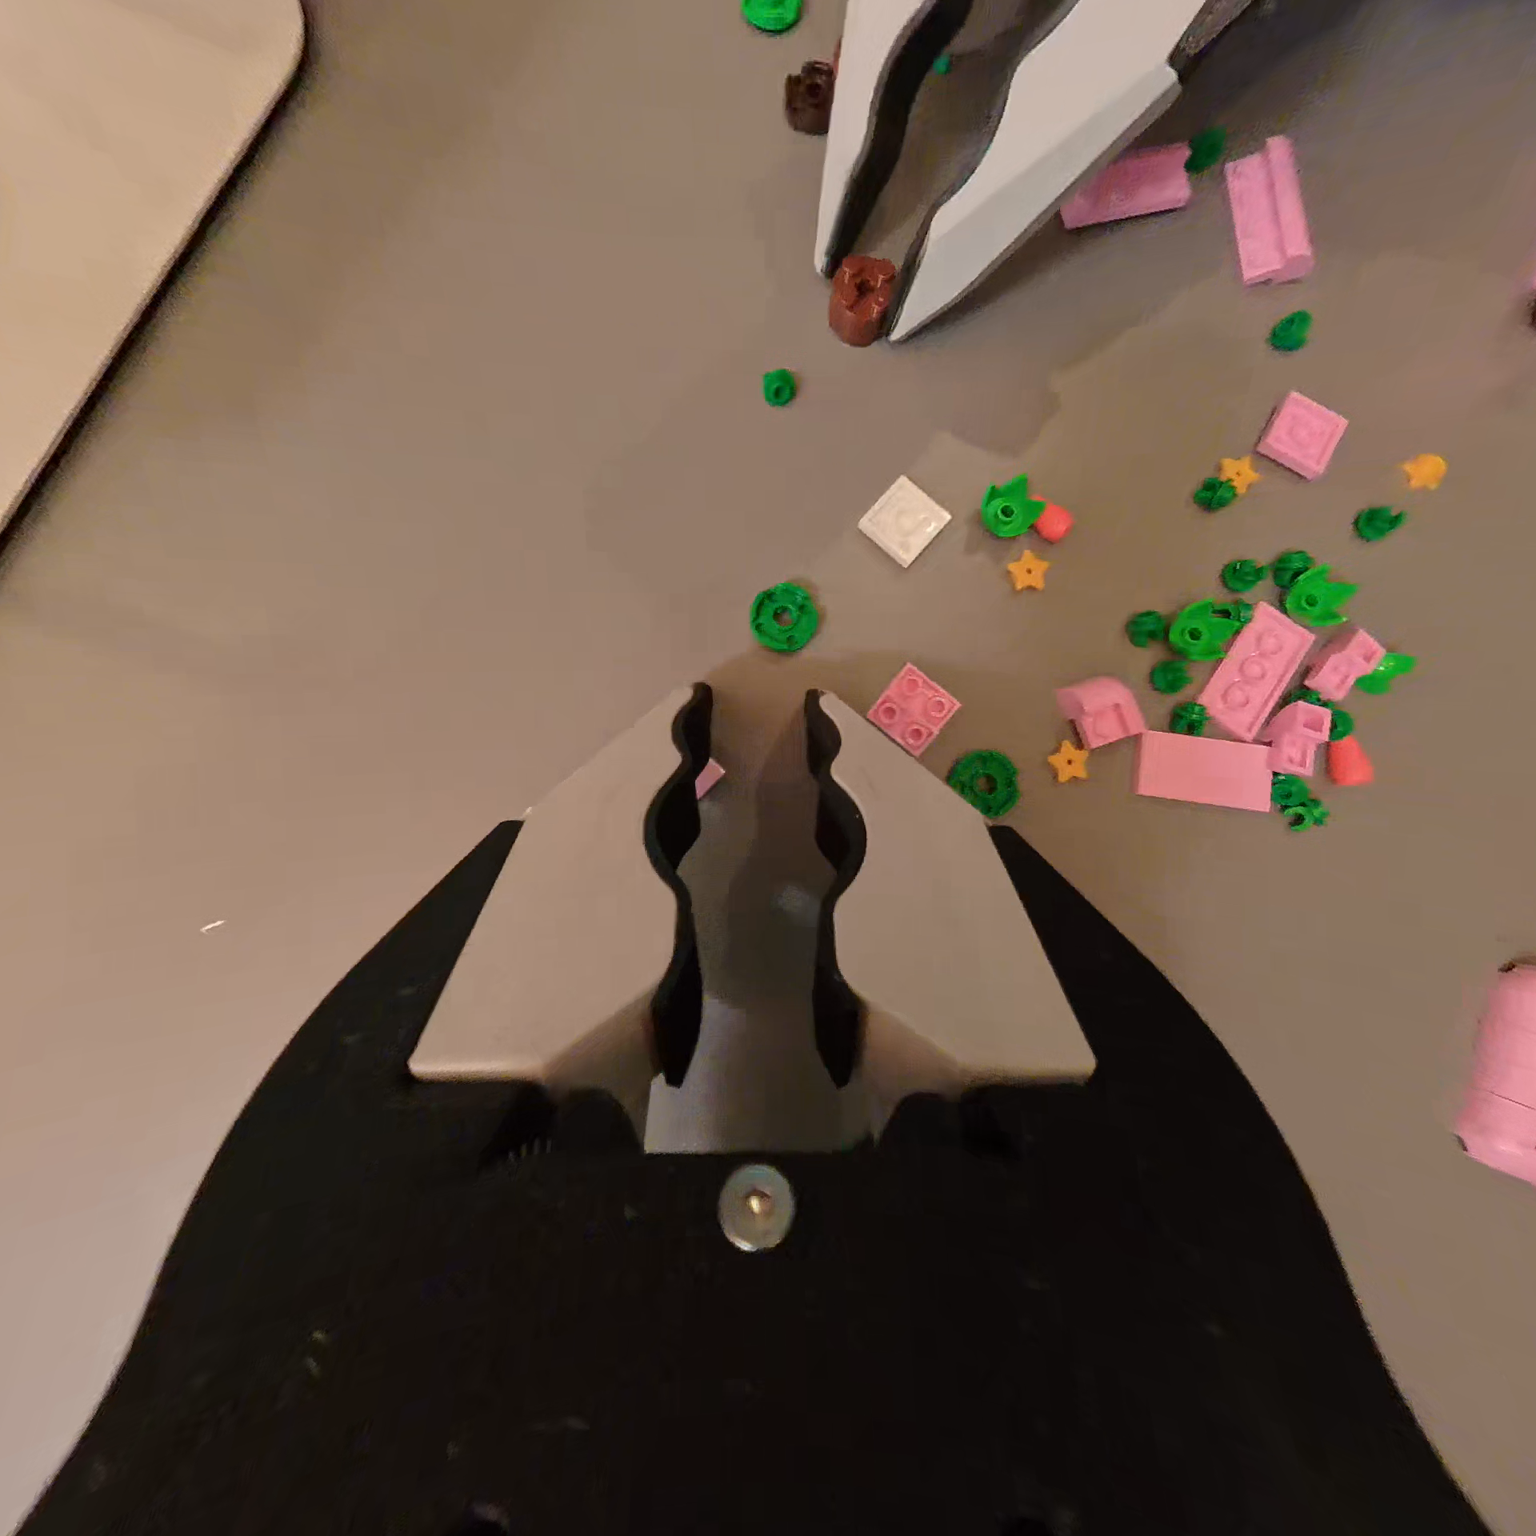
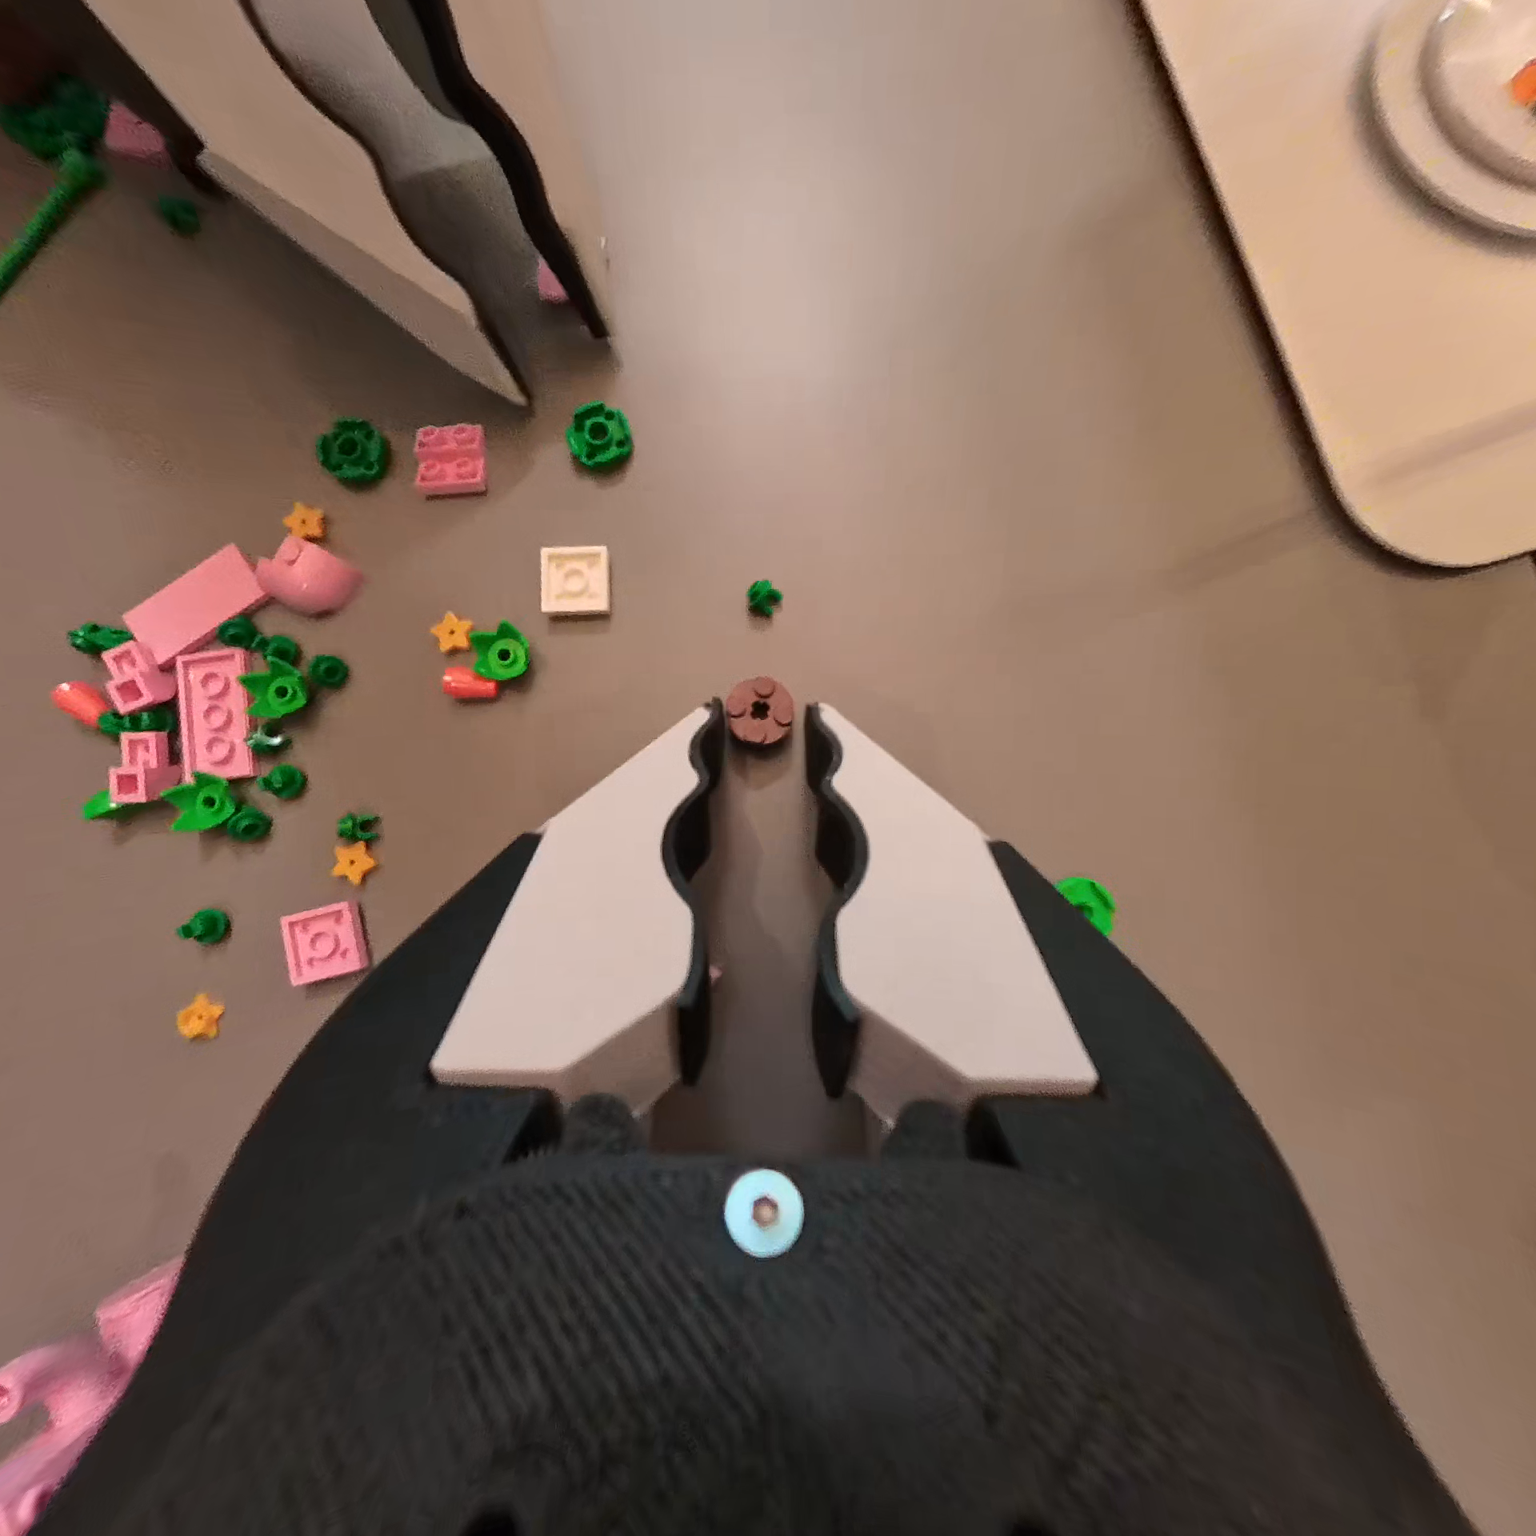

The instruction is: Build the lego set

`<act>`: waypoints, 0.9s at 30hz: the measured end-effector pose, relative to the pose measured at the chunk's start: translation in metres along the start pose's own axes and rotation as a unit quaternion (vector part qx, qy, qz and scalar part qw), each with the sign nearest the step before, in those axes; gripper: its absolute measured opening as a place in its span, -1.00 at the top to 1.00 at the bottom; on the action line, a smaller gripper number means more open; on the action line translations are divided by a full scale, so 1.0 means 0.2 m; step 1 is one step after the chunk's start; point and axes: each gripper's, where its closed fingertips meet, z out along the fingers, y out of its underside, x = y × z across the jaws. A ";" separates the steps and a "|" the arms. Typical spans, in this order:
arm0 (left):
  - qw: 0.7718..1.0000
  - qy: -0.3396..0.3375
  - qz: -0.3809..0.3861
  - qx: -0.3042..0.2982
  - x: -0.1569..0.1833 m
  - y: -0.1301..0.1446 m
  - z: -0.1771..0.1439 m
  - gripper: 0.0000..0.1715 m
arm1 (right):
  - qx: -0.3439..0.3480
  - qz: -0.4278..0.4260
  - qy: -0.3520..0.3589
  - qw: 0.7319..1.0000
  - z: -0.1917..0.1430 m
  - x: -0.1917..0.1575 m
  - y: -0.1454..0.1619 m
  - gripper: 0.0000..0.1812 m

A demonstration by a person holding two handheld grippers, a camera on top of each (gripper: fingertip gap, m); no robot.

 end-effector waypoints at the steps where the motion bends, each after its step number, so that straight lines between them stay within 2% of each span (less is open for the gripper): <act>1: 1.000 -0.006 0.000 0.002 0.00 0.00 -0.01 0.75 | 0.004 0.000 0.009 1.000 -0.02 0.01 -0.02 0.76; 7: 0.996 -0.056 -0.043 0.047 -0.06 0.01 -0.21 0.71 | 0.063 0.021 0.075 0.995 -0.18 0.04 -0.24 0.58; 10: 0.985 -0.129 -0.073 0.086 -0.17 0.09 -0.34 0.69 | 0.109 0.052 0.101 0.988 -0.29 0.00 -0.36 0.57; 13: 0.970 -0.173 -0.122 0.118 -0.24 0.22 -0.41 0.69 | 0.178 0.082 0.103 0.975 -0.41 -0.13 -0.47 0.57; 15: 0.968 -0.148 -0.160 0.124 -0.23 0.29 -0.41 0.63 | 0.224 0.086 0.109 0.965 -0.47 -0.20 -0.52 0.59; 17: 0.969 -0.119 -0.178 0.125 -0.21 0.30 -0.41 0.55 | 0.264 0.093 0.120 0.953 -0.49 -0.22 -0.56 0.62; 21: 0.970 -0.138 -0.182 0.080 -0.23 0.35 -0.35 0.52 | 0.310 0.143 0.108 0.934 -0.48 -0.21 -0.63 0.62; 23: 0.973 -0.144 -0.173 0.051 -0.21 0.40 -0.30 0.49 | 0.319 0.162 0.095 0.929 -0.46 -0.22 -0.66 0.63; 25: 0.974 -0.148 -0.161 0.058 -0.21 0.37 -0.29 0.54 | 0.303 0.177 0.109 0.930 -0.45 -0.19 -0.66 0.65; 27: 0.978 -0.124 -0.158 0.055 -0.20 0.32 -0.25 0.66 | 0.296 0.178 0.126 0.930 -0.46 -0.19 -0.66 0.64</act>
